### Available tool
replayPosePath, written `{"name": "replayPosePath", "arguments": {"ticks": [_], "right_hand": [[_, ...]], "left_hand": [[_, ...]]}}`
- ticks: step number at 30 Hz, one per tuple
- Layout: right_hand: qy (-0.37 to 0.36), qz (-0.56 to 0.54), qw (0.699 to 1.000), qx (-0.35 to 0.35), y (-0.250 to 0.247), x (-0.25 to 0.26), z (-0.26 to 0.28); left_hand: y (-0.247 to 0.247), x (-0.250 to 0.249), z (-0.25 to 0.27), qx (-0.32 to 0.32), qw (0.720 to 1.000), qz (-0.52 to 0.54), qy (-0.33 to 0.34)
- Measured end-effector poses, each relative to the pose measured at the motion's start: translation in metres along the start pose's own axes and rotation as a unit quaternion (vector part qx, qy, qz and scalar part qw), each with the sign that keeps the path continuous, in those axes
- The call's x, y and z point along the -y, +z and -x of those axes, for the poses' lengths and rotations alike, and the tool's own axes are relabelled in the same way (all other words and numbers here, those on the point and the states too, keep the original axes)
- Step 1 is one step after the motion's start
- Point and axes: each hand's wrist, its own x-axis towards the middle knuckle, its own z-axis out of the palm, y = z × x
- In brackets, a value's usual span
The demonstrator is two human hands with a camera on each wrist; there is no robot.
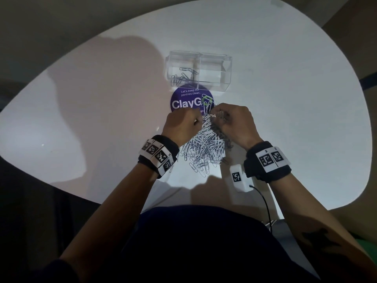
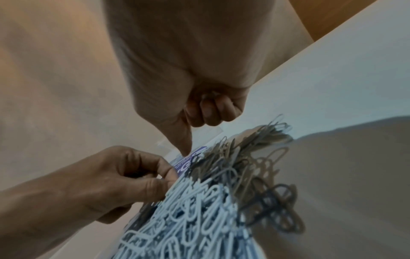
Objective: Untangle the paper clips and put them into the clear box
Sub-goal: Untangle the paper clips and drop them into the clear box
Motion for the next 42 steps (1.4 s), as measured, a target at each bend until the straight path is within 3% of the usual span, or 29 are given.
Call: {"name": "replayPosePath", "arguments": {"ticks": [5,6,8,9,11,18,24,26,29,31,37,39,42], "right_hand": [[-0.058,0.108,0.991,0.054,0.002,0.009,-0.006],[-0.058,0.114,0.99,0.059,0.001,0.009,-0.007],[-0.046,0.105,0.992,0.052,-0.001,0.009,-0.007],[-0.034,0.098,0.993,0.047,-0.003,0.009,-0.007],[-0.021,0.093,0.995,0.038,-0.005,0.009,-0.008],[-0.116,0.172,0.975,0.075,0.005,0.021,-0.016],[-0.138,0.226,0.96,0.092,0.009,0.025,-0.021],[-0.129,0.225,0.96,0.104,0.007,0.025,-0.021],[-0.099,0.207,0.967,0.111,0.005,0.022,-0.021],[-0.081,0.187,0.975,0.084,0.005,0.021,-0.021],[-0.099,0.15,0.982,0.059,0.01,0.026,-0.028],[-0.106,0.157,0.98,0.054,0.01,0.026,-0.03],[-0.112,0.177,0.976,0.054,0.01,0.028,-0.032]], "left_hand": [[-0.011,0.011,0.003,0.033,0.987,0.135,-0.086],[-0.014,0.014,0.004,0.042,0.97,0.21,-0.119],[-0.02,0.019,0.006,0.049,0.908,0.369,-0.193],[-0.023,0.021,0.007,0.05,0.879,0.422,-0.217],[-0.027,0.023,0.008,0.044,0.848,0.475,-0.229],[-0.026,0.022,0.013,0.057,0.841,0.504,-0.19],[-0.026,0.026,0.012,0.013,0.833,0.502,-0.233],[-0.026,0.024,0.009,0.005,0.844,0.475,-0.248],[-0.022,0.024,0.005,-0.016,0.947,0.264,-0.181],[-0.019,0.021,0.004,-0.026,0.98,0.149,-0.126],[-0.007,0.014,0.007,-0.013,0.998,0.007,-0.063],[-0.005,0.013,0.01,-0.036,0.998,0.0,-0.051],[-0.004,0.016,0.011,-0.031,0.996,0.022,-0.082]]}}
